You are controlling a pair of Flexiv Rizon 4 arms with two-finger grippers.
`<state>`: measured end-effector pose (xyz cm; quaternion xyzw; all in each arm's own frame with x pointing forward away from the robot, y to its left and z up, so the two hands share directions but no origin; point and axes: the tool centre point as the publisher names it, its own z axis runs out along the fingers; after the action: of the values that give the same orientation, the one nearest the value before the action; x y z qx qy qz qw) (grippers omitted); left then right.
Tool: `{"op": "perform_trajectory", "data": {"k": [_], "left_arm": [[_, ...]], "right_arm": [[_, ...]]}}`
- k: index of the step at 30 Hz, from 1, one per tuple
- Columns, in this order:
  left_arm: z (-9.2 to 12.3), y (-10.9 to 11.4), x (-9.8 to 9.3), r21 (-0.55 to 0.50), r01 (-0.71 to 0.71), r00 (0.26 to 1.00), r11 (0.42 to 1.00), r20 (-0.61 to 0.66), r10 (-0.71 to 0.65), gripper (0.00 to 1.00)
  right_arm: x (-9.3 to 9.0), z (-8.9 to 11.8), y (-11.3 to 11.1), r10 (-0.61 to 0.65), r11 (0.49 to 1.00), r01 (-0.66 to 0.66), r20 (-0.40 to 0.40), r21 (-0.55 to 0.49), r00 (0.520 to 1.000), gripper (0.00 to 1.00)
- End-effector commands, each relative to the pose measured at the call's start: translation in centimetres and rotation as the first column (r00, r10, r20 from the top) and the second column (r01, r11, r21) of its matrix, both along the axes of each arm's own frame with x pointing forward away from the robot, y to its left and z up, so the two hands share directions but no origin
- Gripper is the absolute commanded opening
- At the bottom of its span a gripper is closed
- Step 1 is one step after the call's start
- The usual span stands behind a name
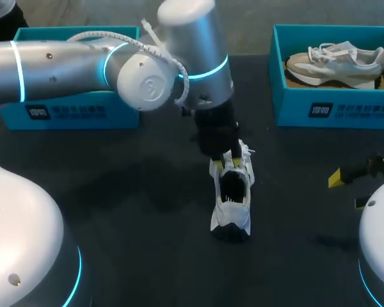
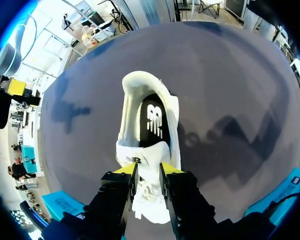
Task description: Take the shoe out of the shoebox, open the shoe tongue, remove and reinsert the insole, then place the shoe into the shoebox
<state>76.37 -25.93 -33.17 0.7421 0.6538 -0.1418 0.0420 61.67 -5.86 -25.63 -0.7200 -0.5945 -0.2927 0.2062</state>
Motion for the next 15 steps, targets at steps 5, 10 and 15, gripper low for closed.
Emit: {"op": "perform_trajectory", "data": {"k": [5, 10, 15], "left_arm": [[-0.1, 0.8, -0.6, 0.001, 0.001, 1.000, 1.000, -0.007, -0.001, 0.28], [1.3, 0.4, 0.4, -0.015, 0.002, 1.000, 1.000, 0.014, -0.002, 0.28], [0.9, -0.3, 0.9, -0.023, 0.003, 1.000, 1.000, 0.024, -0.002, 0.27]], "right_arm": [[-0.1, 0.0, 0.1, -0.002, 1.000, 0.002, -0.001, -0.003, 1.000, 1.00], [-0.1, 0.0, 0.1, -0.002, 1.000, 0.002, -0.001, -0.003, 1.000, 1.00], [-0.1, 0.0, 0.1, -0.002, 1.000, 0.002, -0.001, -0.003, 1.000, 1.00]]}}
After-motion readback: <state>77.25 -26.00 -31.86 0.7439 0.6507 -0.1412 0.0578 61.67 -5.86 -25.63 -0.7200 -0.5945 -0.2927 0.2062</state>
